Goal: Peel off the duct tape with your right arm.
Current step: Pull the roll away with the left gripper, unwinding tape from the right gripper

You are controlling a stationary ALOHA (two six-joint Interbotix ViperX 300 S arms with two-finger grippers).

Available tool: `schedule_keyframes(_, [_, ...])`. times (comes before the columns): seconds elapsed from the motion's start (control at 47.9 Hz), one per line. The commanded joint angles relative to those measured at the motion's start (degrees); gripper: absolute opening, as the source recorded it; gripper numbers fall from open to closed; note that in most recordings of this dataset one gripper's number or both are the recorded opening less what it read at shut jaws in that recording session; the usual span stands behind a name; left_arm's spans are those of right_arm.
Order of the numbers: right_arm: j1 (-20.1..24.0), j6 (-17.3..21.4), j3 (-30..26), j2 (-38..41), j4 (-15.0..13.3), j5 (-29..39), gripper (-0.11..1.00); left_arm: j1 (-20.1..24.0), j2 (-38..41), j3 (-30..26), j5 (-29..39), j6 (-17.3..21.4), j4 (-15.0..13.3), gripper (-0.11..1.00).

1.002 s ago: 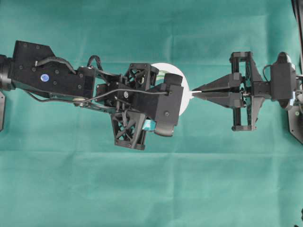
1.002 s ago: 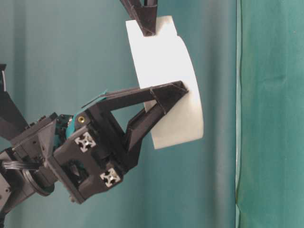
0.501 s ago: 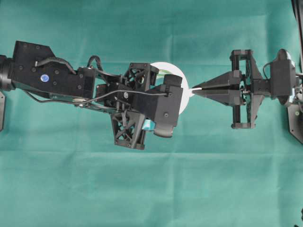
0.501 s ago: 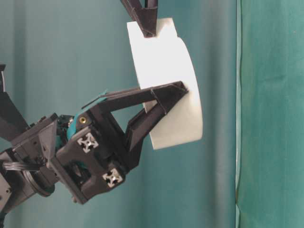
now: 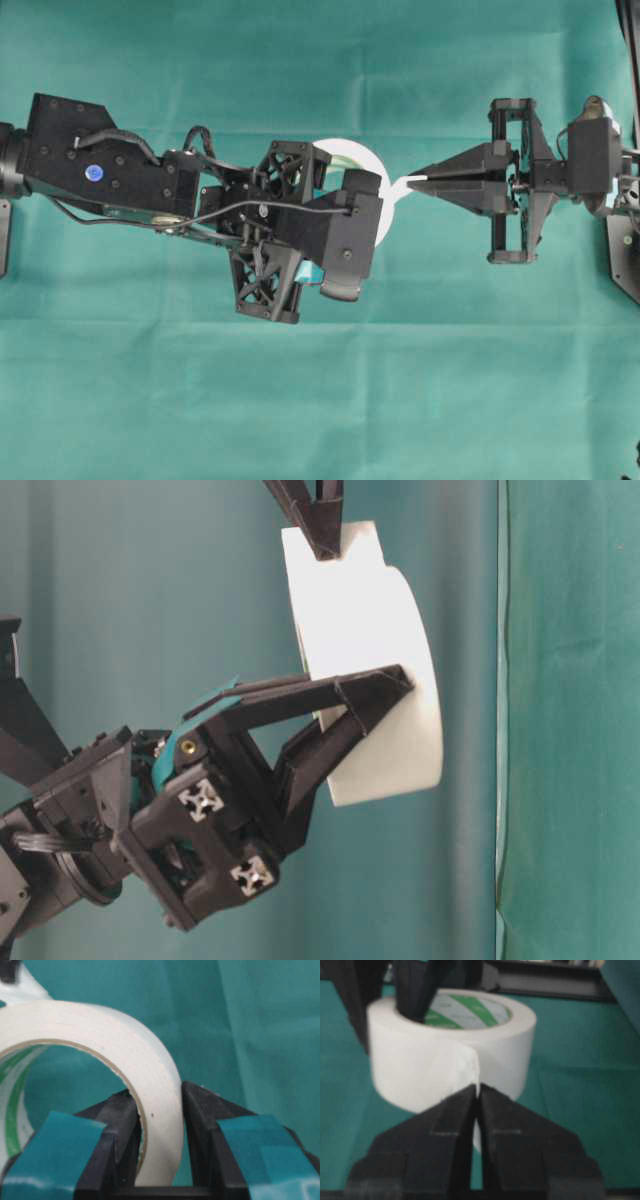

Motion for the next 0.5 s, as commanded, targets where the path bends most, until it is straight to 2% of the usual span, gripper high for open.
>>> schedule_keyframes(0.0, [-1.76,-0.18,-0.26,-0.44,0.62,-0.35,-0.09,-2.20,-1.14,-0.62,0.18,0.09,-0.35,0.22])
schedule_keyframes(0.334, [-2.64,-0.18,-0.26,-0.44,0.53,-0.35,-0.09,-5.98,-2.20,1.32,0.18,0.79,-0.35,0.22])
schedule_keyframes(0.48, [-2.90,-0.18,-0.44,-0.53,0.53,-0.35,-0.09,-8.44,-3.43,2.81,0.09,4.31,-0.35,0.21])
